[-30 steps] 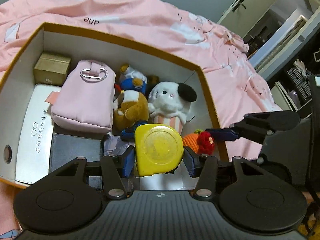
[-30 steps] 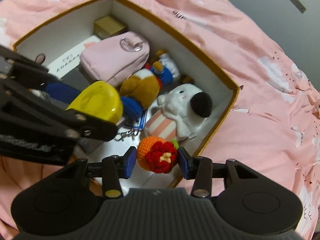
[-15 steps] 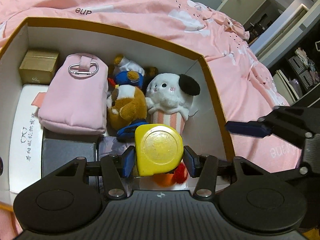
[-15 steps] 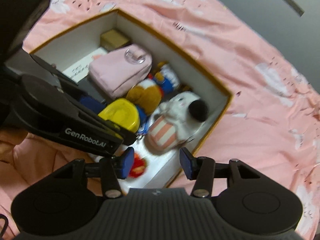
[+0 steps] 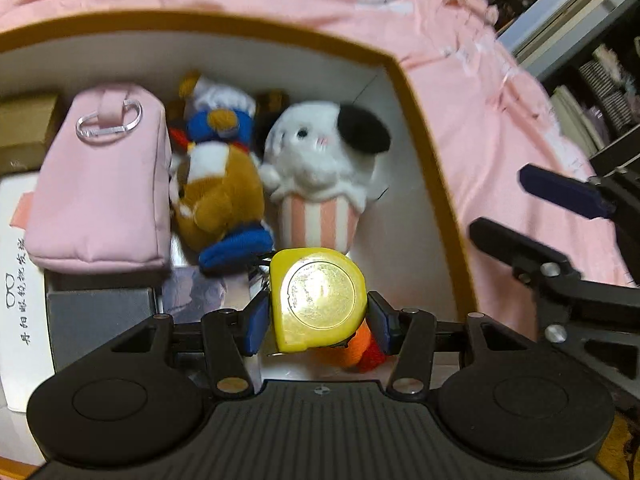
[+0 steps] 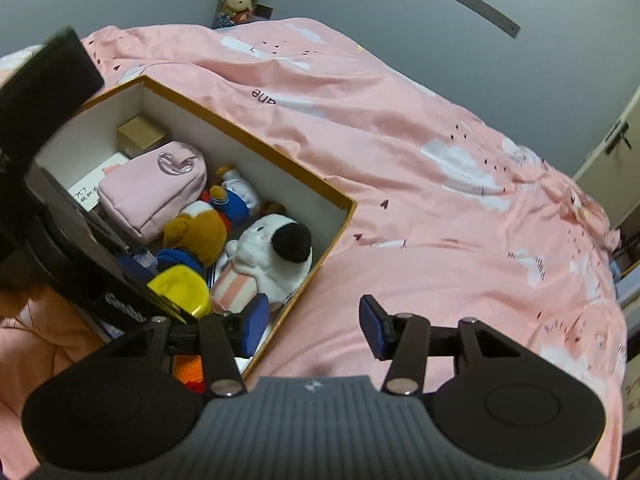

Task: Organize objects
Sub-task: 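Lower the tape measure and knitted ball into the box and open both grippers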

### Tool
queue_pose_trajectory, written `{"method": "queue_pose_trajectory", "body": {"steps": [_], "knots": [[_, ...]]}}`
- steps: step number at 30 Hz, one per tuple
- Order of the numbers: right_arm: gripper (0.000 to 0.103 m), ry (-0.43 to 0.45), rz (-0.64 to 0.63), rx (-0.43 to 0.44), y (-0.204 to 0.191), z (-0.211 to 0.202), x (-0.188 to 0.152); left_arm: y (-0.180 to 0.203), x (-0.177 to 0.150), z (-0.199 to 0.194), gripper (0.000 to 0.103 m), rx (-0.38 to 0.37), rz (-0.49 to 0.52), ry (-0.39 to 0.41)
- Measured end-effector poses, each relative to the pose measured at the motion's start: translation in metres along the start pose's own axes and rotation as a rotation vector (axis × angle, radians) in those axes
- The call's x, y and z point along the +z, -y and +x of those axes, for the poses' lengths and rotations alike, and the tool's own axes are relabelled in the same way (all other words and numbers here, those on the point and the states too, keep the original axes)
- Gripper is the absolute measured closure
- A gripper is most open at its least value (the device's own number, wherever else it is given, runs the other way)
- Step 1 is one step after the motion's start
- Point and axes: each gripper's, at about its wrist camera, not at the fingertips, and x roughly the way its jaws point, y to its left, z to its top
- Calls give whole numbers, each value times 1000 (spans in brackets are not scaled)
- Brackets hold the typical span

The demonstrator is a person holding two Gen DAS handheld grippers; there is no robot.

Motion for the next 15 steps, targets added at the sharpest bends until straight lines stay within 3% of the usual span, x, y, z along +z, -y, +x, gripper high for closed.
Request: {"method": "queue_pose_trajectory", "body": {"steps": [10, 13, 15], "knots": [[51, -4, 15, 35, -4, 8, -12, 7, -3, 12, 43, 71, 16, -23], [50, -5, 13, 42, -6, 7, -14, 9, -4, 6, 29, 77, 37, 8], [50, -6, 11, 43, -6, 5, -14, 10, -5, 1, 28, 73, 36, 16]]}}
